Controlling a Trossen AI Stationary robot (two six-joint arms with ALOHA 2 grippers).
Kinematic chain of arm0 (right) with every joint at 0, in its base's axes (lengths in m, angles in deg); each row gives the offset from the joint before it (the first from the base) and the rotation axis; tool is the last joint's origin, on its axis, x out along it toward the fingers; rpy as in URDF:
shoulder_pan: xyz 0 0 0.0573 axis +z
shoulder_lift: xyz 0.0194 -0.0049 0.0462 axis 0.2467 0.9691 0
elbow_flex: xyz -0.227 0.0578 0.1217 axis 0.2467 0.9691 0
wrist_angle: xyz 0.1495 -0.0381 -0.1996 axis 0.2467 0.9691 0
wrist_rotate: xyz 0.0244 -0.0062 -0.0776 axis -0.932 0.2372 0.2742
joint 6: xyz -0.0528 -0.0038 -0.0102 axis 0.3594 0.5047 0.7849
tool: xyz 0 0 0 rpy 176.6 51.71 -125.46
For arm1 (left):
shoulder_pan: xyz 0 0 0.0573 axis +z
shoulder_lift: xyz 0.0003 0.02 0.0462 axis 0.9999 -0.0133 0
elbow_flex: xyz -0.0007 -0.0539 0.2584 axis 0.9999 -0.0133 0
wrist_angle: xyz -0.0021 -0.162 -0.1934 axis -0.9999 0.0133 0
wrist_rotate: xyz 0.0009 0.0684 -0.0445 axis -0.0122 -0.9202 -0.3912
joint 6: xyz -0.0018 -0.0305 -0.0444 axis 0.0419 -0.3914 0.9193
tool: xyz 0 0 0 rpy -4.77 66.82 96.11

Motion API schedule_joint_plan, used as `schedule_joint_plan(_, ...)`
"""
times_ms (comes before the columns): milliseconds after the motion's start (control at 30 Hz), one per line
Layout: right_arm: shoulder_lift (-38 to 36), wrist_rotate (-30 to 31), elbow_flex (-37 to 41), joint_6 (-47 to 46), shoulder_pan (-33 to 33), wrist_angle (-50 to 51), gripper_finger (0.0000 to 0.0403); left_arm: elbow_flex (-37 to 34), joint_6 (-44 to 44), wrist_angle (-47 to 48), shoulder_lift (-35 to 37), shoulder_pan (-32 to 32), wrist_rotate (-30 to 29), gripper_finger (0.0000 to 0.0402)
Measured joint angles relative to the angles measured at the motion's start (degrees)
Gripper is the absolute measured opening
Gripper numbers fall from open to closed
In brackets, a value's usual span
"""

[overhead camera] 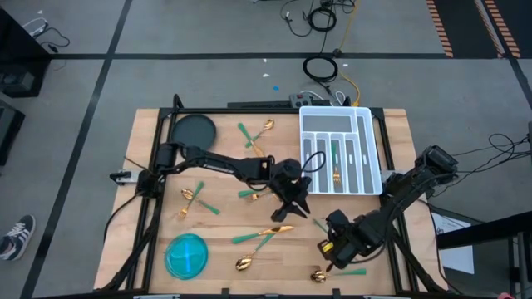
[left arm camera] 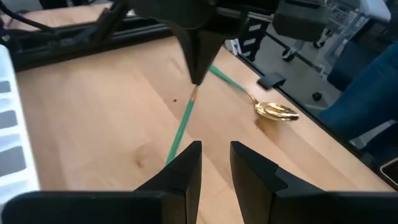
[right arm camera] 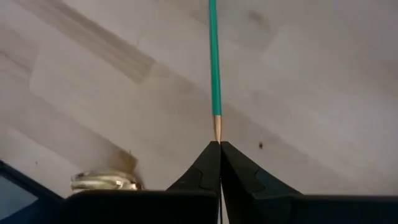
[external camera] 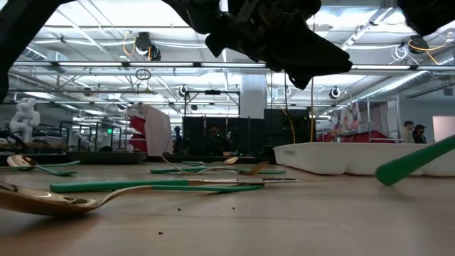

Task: Sort silverware
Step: Put the bottom right green table knife into the middle left slot of the white silverware tray

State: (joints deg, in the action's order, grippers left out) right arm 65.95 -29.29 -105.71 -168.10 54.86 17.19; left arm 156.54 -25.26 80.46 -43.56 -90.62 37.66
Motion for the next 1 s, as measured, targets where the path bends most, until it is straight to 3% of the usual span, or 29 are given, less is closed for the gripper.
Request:
schedule_joint_plan(500,0.00,0.22,0.02,14.48,-8.12,-4.04,0.0000,0.00,-2.93,4.08,-1.32,0.01,-3.95,0.0092)
schedule_joint_plan(1000,0.00,0.46,0.04,19.42,-10.63,-5.95,0.0000,0.02,-2.89,2.79,-4.91,-0.32,-3.01,0.0092)
